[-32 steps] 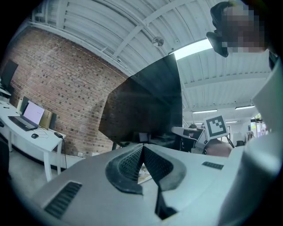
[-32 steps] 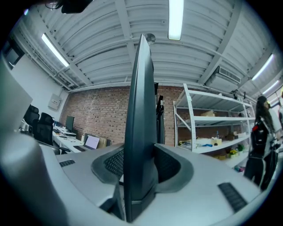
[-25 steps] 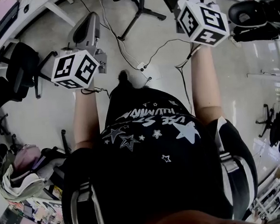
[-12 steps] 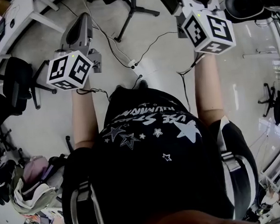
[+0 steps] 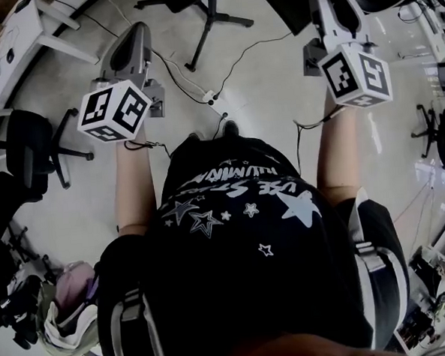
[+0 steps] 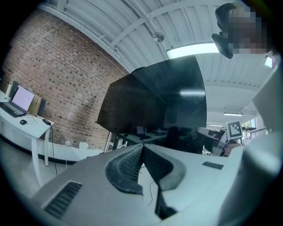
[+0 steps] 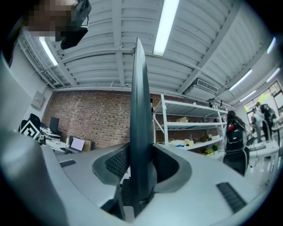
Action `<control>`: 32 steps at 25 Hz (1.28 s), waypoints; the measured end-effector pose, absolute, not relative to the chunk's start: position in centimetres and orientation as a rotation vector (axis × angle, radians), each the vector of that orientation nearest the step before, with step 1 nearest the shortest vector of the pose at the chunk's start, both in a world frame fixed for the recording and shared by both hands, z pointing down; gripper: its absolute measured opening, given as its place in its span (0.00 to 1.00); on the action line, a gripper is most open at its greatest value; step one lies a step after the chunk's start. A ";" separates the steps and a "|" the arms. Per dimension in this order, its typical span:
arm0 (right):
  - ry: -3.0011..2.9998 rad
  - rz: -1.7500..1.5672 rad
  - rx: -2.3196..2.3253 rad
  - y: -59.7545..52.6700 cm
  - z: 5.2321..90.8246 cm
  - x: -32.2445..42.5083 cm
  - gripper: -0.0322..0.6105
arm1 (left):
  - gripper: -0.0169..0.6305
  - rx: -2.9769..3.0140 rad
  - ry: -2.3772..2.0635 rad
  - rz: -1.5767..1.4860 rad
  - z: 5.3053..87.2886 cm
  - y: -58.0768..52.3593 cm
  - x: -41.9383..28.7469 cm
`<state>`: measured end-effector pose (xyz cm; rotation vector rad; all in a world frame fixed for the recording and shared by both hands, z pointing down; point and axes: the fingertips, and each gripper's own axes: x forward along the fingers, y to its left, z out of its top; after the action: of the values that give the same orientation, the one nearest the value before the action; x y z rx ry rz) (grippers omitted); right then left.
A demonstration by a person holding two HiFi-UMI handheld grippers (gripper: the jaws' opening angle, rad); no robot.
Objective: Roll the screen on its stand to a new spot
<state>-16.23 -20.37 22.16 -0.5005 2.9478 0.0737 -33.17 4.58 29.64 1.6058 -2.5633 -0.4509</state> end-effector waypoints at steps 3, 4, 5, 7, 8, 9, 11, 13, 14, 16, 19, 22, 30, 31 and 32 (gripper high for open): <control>2.948 0.073 -0.515 -20.4 22.3 -14.3 0.29 | 0.04 1.647 -2.538 -0.448 29.3 4.1 -33.4; 2.948 0.073 -0.519 -20.4 22.3 -13.6 0.29 | 0.04 1.660 -2.528 -0.448 29.3 3.8 -33.4; 2.945 0.075 -0.521 -20.4 22.3 -12.9 0.29 | 0.04 1.672 -2.516 -0.448 29.3 3.6 -33.4; 2.922 0.073 -0.516 -20.4 22.1 -11.9 0.29 | 0.04 1.689 -2.496 -0.447 29.4 3.0 -33.5; 2.907 0.069 -0.517 -20.4 22.0 -11.4 0.29 | 0.04 1.695 -2.488 -0.448 29.4 2.7 -33.6; 2.895 0.067 -0.524 -20.5 22.0 -11.0 0.29 | 0.04 1.702 -2.480 -0.449 29.5 2.5 -33.7; 2.885 0.069 -0.541 -20.5 22.0 -10.0 0.29 | 0.04 1.717 -2.465 -0.448 29.6 2.1 -33.7; 2.888 0.075 -0.554 -20.4 22.1 -8.8 0.29 | 0.04 1.740 -2.448 -0.438 29.8 1.8 -33.3; 2.889 0.075 -0.560 -20.3 22.1 -8.3 0.29 | 0.04 1.754 -2.437 -0.432 29.8 1.7 -33.1; 2.888 0.073 -0.581 -20.1 22.3 -7.5 0.29 | 0.04 1.787 -2.412 -0.422 30.0 1.6 -32.7; 2.871 0.075 -0.648 -20.0 22.6 -6.6 0.29 | 0.04 1.853 -2.364 -0.413 29.8 0.6 -32.5; 2.856 0.072 -0.700 -20.2 22.9 -5.9 0.29 | 0.04 1.905 -2.327 -0.401 29.6 -0.6 -32.2; 2.820 0.040 -0.784 -21.6 22.9 -4.4 0.29 | 0.04 1.980 -2.251 -0.378 29.5 -2.8 -30.7; 2.818 0.033 -0.793 -21.8 22.9 -4.1 0.29 | 0.04 1.989 -2.239 -0.373 29.5 -3.1 -30.4; 2.822 0.028 -0.805 -21.9 23.0 -3.9 0.29 | 0.04 1.998 -2.229 -0.369 29.6 -3.4 -30.1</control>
<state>-3.85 -21.91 22.97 -0.8054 2.8219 0.0279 -30.09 -3.40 29.55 1.9976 -2.2288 -0.3689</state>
